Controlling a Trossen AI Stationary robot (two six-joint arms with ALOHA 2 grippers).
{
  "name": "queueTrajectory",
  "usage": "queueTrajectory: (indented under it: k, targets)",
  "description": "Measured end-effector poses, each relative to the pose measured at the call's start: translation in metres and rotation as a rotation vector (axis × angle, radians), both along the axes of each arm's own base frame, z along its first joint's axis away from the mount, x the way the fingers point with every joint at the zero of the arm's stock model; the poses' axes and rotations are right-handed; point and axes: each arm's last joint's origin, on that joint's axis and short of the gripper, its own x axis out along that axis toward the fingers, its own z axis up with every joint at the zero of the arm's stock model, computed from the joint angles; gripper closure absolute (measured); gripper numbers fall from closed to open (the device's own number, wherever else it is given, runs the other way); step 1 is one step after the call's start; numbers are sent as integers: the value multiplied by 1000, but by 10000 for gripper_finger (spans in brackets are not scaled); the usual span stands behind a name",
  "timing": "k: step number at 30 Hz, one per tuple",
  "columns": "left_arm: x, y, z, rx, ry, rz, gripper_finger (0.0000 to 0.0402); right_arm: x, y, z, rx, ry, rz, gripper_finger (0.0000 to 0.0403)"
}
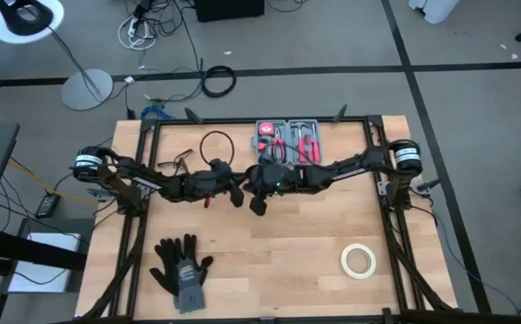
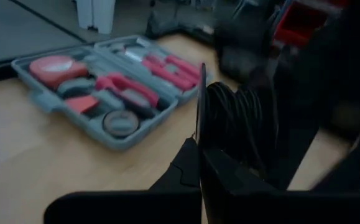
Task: Coil cords
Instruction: Coil the black wire onto the black spool
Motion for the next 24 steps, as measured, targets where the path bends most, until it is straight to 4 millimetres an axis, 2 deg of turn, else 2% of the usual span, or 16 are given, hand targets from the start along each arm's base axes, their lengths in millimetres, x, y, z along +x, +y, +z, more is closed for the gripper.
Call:
queueTrajectory:
  k: [7, 11, 14, 19, 24]
  targets:
    - [0, 0, 10, 6, -137, 5, 401, -7, 8, -23, 31, 184, -26, 357]
    - [-12, 0, 9, -10, -259, -1, 401, -15, 16, -30, -39, 250, -96, 366]
    - [-26, -1, 6, -27, -337, -7, 401, -24, 21, -43, -49, 259, -115, 373]
    - [-48, -2, -6, -66, -373, -3, 401, -52, 28, -64, 22, 234, -146, 379]
    - [-60, -2, -11, -77, -386, -1, 401, -95, 34, -72, 137, 213, -158, 381]
